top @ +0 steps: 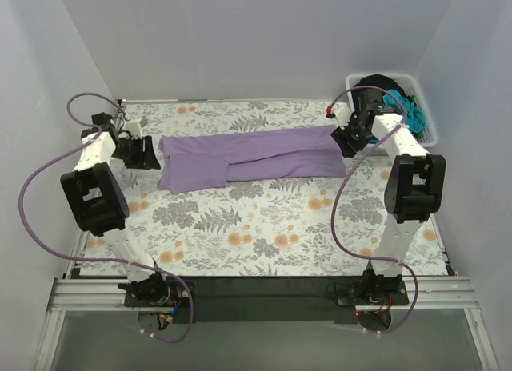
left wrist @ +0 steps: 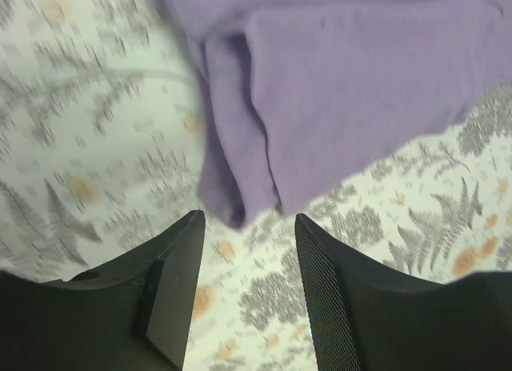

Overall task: Fold and stack the t-shirts
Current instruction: Fold the tshirt

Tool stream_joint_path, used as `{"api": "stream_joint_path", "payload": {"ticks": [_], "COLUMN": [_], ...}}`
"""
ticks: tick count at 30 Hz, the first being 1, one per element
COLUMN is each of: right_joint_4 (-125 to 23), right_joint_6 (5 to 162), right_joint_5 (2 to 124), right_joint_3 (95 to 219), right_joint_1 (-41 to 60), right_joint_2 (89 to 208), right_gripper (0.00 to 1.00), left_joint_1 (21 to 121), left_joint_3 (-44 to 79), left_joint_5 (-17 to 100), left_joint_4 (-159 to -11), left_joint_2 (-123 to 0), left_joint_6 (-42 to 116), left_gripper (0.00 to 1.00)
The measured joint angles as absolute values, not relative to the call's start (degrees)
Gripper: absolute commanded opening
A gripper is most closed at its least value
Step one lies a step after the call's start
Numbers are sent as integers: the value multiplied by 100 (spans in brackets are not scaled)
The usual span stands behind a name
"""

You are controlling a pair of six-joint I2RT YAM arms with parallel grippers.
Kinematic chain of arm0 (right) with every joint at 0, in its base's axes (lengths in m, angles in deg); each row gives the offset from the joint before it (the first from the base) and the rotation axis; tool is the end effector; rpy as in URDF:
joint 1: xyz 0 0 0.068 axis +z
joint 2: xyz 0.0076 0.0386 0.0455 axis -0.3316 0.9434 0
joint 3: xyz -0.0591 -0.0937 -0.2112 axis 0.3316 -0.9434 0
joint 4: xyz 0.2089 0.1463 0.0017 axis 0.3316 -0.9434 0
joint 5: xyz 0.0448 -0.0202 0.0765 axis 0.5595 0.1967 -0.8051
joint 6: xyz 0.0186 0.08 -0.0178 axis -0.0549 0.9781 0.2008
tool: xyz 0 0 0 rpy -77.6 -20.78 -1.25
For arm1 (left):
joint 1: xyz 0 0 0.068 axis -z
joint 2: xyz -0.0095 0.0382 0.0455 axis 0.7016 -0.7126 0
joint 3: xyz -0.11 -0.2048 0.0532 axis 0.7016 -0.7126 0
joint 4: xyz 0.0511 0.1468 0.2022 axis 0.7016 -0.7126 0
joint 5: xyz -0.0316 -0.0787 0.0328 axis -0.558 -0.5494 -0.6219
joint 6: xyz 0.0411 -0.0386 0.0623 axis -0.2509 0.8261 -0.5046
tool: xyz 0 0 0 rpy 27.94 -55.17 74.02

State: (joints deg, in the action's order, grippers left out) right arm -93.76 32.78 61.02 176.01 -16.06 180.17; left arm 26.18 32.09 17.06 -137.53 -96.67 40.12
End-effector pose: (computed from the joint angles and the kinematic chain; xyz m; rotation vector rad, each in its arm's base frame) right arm 0.4210 0.0360 0.1793 -1.0950 2.3826 -0.0318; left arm 0.3726 0.0816 0.1584 -0.6572 2.6559 -0.7903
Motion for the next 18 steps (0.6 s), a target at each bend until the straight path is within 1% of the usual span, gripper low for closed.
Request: {"api": "stream_joint_path", "payload": {"ticks": [4, 8, 13, 14, 18], "right_joint_4": [-9572, -9697, -9717, -9706, -9673], "right_joint_6": [3647, 3977, 4279, 4320, 4405], "right_joint_5": [5678, 5420, 5267, 5243, 5252], "right_joint_3": [16969, 16661, 16718, 16746, 16788], "right_joint_1": [-1842, -1853, -1870, -1890, -1988], "right_joint_2": [17586, 17595, 17875, 17962, 18257], "right_gripper": [58, 59, 62, 62, 63], "left_joint_1": [2456, 2539, 2566, 2566, 2566], "left_joint_3": [2425, 2009, 1638, 1588, 1483], "left_joint_5": [1615, 1538, 1510, 1510, 1512], "left_joint_4": [-13834, -13742, -13598, -13574, -13510], "left_joint_2": [-9155, -9107, -9107, -9107, -9109], "left_joint_6": [4027, 4082, 4163, 4174, 4178], "left_gripper": [49, 50, 51, 54, 55]}}
